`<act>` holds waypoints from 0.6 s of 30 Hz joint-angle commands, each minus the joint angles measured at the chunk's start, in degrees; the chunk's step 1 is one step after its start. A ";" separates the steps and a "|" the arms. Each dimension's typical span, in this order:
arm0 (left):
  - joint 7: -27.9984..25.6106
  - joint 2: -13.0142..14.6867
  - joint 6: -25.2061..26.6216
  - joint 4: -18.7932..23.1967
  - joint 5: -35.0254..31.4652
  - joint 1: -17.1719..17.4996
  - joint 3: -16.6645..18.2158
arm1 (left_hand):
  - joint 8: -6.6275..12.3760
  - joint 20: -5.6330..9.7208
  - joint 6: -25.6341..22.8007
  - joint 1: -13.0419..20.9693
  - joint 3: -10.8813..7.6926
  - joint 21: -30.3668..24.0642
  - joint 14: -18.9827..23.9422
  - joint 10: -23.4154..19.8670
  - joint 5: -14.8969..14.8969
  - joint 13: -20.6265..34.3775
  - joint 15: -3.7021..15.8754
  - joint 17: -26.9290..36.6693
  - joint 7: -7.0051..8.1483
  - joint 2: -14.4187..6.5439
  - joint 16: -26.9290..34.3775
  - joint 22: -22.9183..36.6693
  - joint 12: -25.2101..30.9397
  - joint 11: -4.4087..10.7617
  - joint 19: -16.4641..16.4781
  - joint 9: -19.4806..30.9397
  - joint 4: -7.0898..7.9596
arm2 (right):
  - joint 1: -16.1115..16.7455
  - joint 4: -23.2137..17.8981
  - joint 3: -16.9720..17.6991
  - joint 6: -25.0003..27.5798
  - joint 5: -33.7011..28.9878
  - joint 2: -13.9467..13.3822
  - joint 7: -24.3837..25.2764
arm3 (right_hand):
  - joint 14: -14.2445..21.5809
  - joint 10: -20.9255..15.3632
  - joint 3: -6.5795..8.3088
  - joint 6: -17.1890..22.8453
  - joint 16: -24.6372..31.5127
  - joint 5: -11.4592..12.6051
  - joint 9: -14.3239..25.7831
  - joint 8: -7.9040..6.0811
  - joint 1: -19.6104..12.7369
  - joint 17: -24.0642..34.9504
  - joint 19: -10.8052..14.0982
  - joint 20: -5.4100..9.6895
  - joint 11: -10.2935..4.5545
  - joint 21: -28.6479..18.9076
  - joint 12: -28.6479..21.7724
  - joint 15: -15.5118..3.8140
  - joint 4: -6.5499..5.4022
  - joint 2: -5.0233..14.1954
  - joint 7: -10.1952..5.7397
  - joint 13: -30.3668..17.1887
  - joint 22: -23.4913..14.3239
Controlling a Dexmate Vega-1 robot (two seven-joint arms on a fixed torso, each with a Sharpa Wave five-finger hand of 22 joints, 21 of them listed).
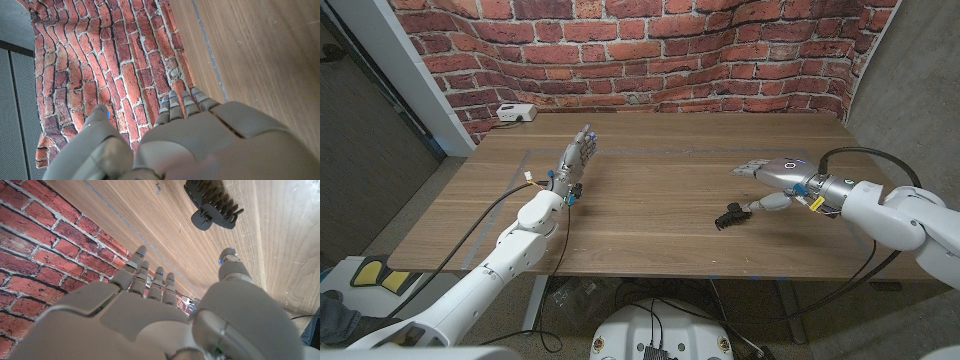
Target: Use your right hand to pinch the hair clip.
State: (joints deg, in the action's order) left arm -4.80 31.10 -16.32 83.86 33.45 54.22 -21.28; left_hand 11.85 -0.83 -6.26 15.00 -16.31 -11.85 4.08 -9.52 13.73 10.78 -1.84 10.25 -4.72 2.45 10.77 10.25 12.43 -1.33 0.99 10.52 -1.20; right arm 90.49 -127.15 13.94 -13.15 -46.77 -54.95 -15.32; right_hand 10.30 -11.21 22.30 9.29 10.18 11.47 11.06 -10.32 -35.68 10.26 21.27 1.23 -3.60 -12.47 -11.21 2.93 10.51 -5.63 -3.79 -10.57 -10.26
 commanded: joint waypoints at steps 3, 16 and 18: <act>0.67 0.31 0.34 0.17 0.16 -0.15 -0.13 | -0.16 0.10 -0.56 0.09 -0.03 0.04 0.54 -0.53 -0.09 0.28 -0.10 0.17 0.02 -0.25 0.01 0.17 -0.13 -0.02 -0.03 0.15 -0.46 | -0.80 1.85 -3.22 0.35 -1.73 -1.24 1.80 | 0.52 -0.08 0.20 -0.22 0.47 0.54 0.25 -0.60 -1.24 0.16 1.11 -0.12 -0.51 -0.16 -0.20 -0.63 -0.19 -0.46 -0.36 -0.24 -0.27; 0.31 0.97 0.61 1.29 0.40 0.93 0.28 | -0.16 -0.16 -0.72 0.15 0.05 0.12 0.46 -0.61 -0.26 0.29 -0.05 0.19 0.06 -0.33 -0.02 0.19 -0.17 0.08 -0.27 0.15 -0.44 | -1.01 3.13 -6.02 4.44 -1.88 -3.25 2.39 | -5.42 -0.77 -0.44 0.09 -0.51 1.29 0.28 -1.36 -1.27 0.46 -3.90 -4.41 -0.96 1.58 -0.60 1.02 -1.77 -1.13 -0.96 -0.20 -0.43; 0.19 1.04 0.72 1.47 0.41 1.10 0.31 | -0.17 -0.24 -0.71 0.16 0.06 0.14 0.46 -0.62 -0.28 0.29 -0.08 0.19 0.11 -0.34 -0.02 0.19 -0.17 0.10 -0.33 0.15 -0.44 | -0.94 3.26 -6.44 4.86 -1.94 -3.76 2.56 | -5.50 -0.92 -0.46 0.06 -0.43 1.33 0.28 -1.36 -1.23 0.47 -4.02 -4.77 -1.01 1.57 -0.66 1.08 -1.83 -1.13 -1.06 -0.20 -0.43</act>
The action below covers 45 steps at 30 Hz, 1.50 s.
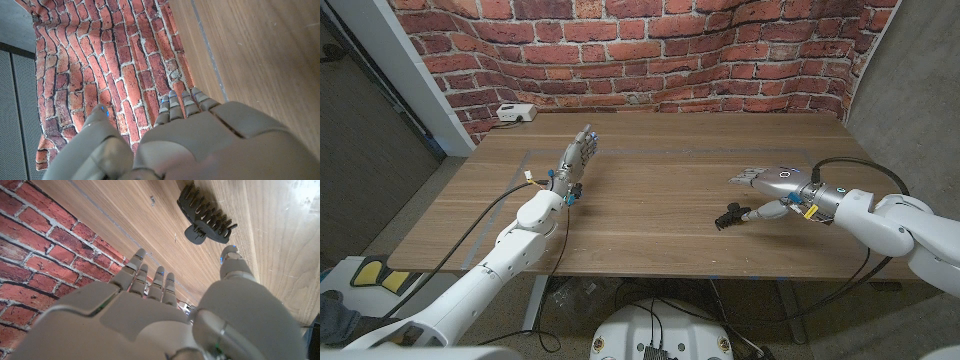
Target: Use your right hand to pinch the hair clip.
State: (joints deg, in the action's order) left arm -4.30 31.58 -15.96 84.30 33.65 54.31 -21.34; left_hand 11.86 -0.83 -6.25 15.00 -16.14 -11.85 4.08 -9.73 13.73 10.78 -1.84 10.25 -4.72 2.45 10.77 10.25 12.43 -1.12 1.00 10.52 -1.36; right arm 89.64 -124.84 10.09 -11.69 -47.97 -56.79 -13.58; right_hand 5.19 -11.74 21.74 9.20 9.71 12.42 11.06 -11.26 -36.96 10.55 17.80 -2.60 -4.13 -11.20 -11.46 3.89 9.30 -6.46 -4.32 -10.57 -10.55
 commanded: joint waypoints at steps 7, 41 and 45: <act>-0.32 0.57 0.52 1.19 0.39 1.35 0.33 | -0.18 -0.28 -0.77 0.21 -0.07 0.14 0.41 -0.42 -0.36 0.29 -0.14 0.20 0.08 -0.38 -0.05 0.20 -0.21 -0.01 -0.36 0.16 -0.27 | -0.39 2.29 -4.75 4.10 -0.04 -3.30 2.45 | -0.30 -0.69 0.23 0.24 0.36 0.57 0.28 -0.50 -0.30 0.17 0.18 -1.48 -0.82 -0.13 -0.51 -0.29 -0.60 -0.11 -0.81 -0.19 -0.16; 0.74 0.06 1.15 -0.40 1.06 0.88 -0.39 | -0.27 -0.45 -0.90 0.37 0.08 0.17 0.36 -0.50 -0.64 0.31 -0.03 0.21 0.17 -0.61 -0.06 0.23 -0.31 0.00 -0.65 0.17 -0.23 | -6.83 3.88 -14.19 8.76 4.91 -13.05 6.64 | 10.46 -11.30 2.23 10.81 2.74 1.93 0.43 -4.21 -6.11 0.27 10.81 -1.77 -5.28 -3.55 -3.40 -4.59 -0.20 1.60 -4.90 -0.21 -0.29; 0.75 0.02 1.27 -0.56 1.11 0.84 -0.44 | -0.27 -0.50 -0.92 0.39 0.09 0.19 0.33 -0.44 -0.66 0.31 0.04 0.21 0.14 -0.64 -0.07 0.23 -0.34 0.04 -0.71 0.17 -0.23 | -6.52 3.56 -13.94 8.81 5.82 -14.27 6.84 | 11.39 -12.12 2.35 11.42 2.86 1.95 0.43 -4.35 -6.40 0.28 11.27 -1.64 -5.42 -3.64 -3.57 -5.14 -0.25 1.72 -5.26 -0.20 -0.29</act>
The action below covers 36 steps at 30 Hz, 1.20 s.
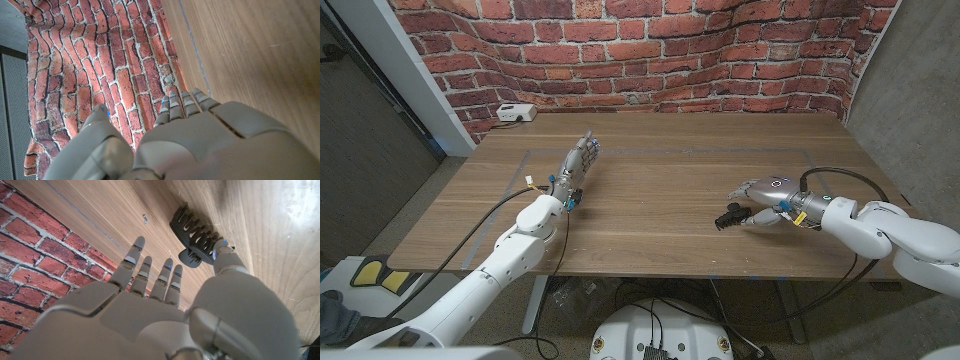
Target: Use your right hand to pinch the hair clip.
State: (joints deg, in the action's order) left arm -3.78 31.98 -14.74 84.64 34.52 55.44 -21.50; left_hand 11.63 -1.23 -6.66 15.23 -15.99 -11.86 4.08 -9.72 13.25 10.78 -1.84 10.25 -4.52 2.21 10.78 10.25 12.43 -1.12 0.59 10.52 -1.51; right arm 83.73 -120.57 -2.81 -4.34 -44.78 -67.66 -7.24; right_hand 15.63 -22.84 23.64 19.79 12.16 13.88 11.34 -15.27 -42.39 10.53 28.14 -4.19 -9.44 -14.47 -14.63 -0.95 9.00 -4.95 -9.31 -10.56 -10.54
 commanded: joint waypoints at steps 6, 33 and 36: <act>0.39 -0.53 0.25 -1.29 0.50 -0.42 -0.37 | -0.07 -0.09 -0.49 0.19 -0.04 0.20 0.31 -0.46 -0.22 0.31 0.00 0.21 0.04 -0.44 -0.08 0.23 -0.35 -0.02 -0.34 0.18 -0.08 | -1.56 -0.75 -1.95 1.58 3.38 -4.29 0.64 | 2.11 -2.07 0.59 1.78 0.48 0.50 0.15 -0.58 -1.38 0.30 1.69 0.13 -0.53 -0.54 -0.58 -0.66 0.02 0.32 -0.78 -0.18 -0.32; 0.34 -0.54 0.92 -1.35 0.42 -0.90 -0.65 | -0.12 -0.11 -0.51 0.35 0.05 0.22 0.22 -0.44 -0.39 0.32 0.01 0.21 0.06 -0.60 -0.10 0.24 -0.42 0.03 -0.56 0.19 -0.08 | -7.74 1.00 -9.53 1.99 5.32 -7.37 2.66 | 6.67 -6.44 0.79 6.67 0.67 0.37 0.07 -1.81 -2.14 0.30 4.02 0.75 -2.01 -1.01 -1.23 -2.14 -0.35 0.64 -2.46 -0.06 -0.41; 0.34 -0.73 0.79 -1.62 0.44 -0.96 -0.70 | -0.14 -0.16 -0.50 0.37 0.06 0.25 0.26 -0.42 -0.42 0.32 0.02 0.22 0.07 -0.61 -0.07 0.24 -0.44 0.12 -0.64 0.19 -0.08 | -8.33 1.29 -10.35 1.91 5.22 -7.46 3.23 | 7.43 -7.21 0.83 7.46 0.65 0.31 0.05 -1.98 -2.23 0.28 4.72 1.12 -2.06 -1.21 -1.32 -2.43 -0.42 0.75 -2.53 -0.04 -0.42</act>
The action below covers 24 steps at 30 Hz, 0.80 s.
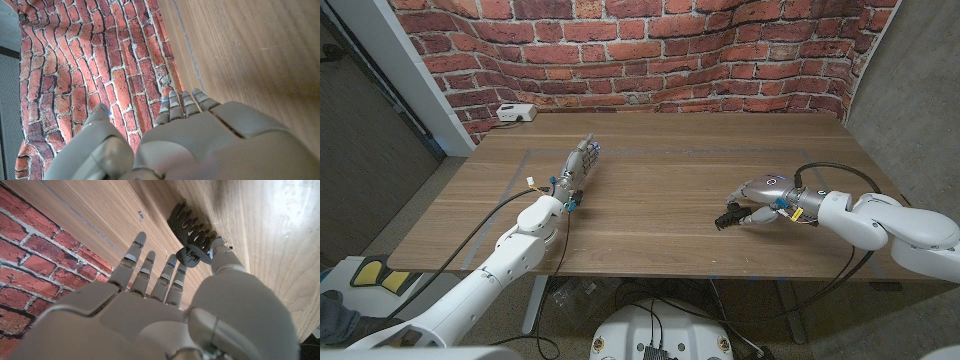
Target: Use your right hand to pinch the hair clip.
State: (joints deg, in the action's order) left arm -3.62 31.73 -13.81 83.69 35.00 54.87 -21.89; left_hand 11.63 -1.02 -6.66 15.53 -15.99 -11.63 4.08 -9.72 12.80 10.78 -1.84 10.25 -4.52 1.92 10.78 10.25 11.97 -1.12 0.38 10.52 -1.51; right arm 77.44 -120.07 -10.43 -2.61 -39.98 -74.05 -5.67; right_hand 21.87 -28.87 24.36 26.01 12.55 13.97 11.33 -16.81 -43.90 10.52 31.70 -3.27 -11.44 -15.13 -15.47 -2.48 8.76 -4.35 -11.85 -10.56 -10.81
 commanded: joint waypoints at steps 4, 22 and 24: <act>0.03 -0.56 -0.07 -0.71 0.03 -0.25 -0.31 | -0.16 -0.41 -0.48 0.08 0.08 0.04 0.23 -0.44 0.01 0.32 -0.03 0.22 0.12 -0.33 -0.09 0.24 0.02 0.04 -0.49 0.19 -0.08 | -3.00 1.19 -3.85 0.24 0.39 -1.00 2.04 | 1.99 -1.89 0.27 2.12 0.29 0.19 0.05 -0.65 -0.94 0.27 1.50 0.41 -0.14 -0.61 -0.55 -1.20 -0.22 0.44 -0.22 -0.01 -0.16; -0.30 -0.46 0.22 -0.34 -0.07 -0.14 -0.33 | -0.17 -0.48 -0.54 0.18 0.16 0.04 0.27 -0.41 -0.11 0.33 0.08 0.22 0.15 -0.43 -0.06 0.25 -0.02 0.02 -0.65 0.19 -0.07 | -3.71 1.64 -5.50 0.63 0.70 -2.21 6.35 | 6.11 -5.49 0.83 6.35 0.32 -0.07 0.01 -1.59 -1.99 0.14 3.81 1.06 -0.27 -1.23 -0.92 -2.57 -0.19 1.23 -0.64 0.05 -0.23; -0.22 -0.55 0.18 -0.45 -0.07 -0.25 -0.38 | -0.18 -0.54 -0.51 0.19 0.17 0.03 0.23 -0.43 -0.12 0.33 0.05 0.22 0.21 -0.44 -0.07 0.25 -0.02 0.10 -0.66 0.19 -0.07 | -3.51 1.49 -5.42 0.93 0.82 -2.42 6.72 | 6.35 -5.86 0.88 6.73 0.26 -0.10 0.01 -1.67 -2.08 0.13 3.90 1.17 -0.25 -1.24 -0.96 -2.67 -0.19 1.31 -0.70 0.05 -0.24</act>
State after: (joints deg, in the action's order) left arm -3.82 31.30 -13.81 83.24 35.00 54.73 -22.08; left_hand 11.63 -1.33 -6.66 15.53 -15.99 -11.63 4.08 -9.72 12.80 10.78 -1.84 10.25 -4.52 1.92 10.78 10.25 11.97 -1.12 0.07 10.52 -1.51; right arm 73.85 -118.49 -15.38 -2.40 -39.38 -75.58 -1.52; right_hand 27.48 -33.84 24.76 32.05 12.55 13.96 11.14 -18.04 -45.18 10.52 35.08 -2.14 -11.70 -15.93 -15.92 -2.75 8.69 -3.06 -12.40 -10.31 -10.80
